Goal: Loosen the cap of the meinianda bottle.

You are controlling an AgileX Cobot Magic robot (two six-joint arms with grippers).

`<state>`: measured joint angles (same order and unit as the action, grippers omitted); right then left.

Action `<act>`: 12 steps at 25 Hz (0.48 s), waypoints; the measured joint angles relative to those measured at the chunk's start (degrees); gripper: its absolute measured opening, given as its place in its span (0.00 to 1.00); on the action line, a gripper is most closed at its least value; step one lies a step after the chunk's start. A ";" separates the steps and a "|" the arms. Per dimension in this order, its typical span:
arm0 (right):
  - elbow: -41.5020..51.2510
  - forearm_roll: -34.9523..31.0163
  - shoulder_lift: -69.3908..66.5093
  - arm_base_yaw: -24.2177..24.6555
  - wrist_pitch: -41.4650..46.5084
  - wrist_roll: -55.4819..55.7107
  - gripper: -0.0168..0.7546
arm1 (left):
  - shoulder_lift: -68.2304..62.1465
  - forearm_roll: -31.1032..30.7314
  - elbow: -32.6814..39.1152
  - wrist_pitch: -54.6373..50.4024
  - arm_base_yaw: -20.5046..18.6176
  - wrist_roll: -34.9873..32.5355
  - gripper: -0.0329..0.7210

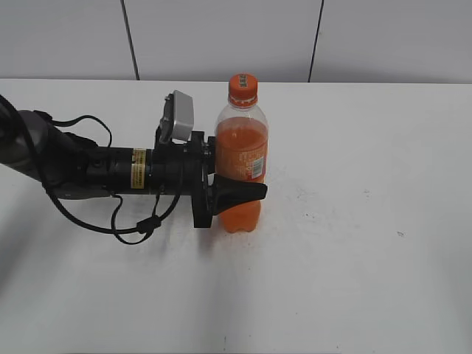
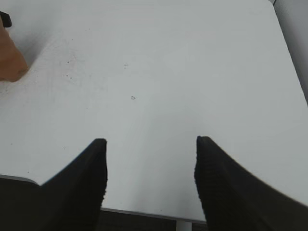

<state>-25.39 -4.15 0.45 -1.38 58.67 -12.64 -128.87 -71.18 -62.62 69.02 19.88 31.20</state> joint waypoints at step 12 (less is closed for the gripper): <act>-0.05 0.58 0.00 0.00 -0.62 0.29 0.59 | 0.00 0.19 0.00 -0.05 0.00 0.17 0.60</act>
<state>-25.44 -3.58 0.45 -1.38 58.05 -12.35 -128.87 -70.99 -62.62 68.97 19.88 31.37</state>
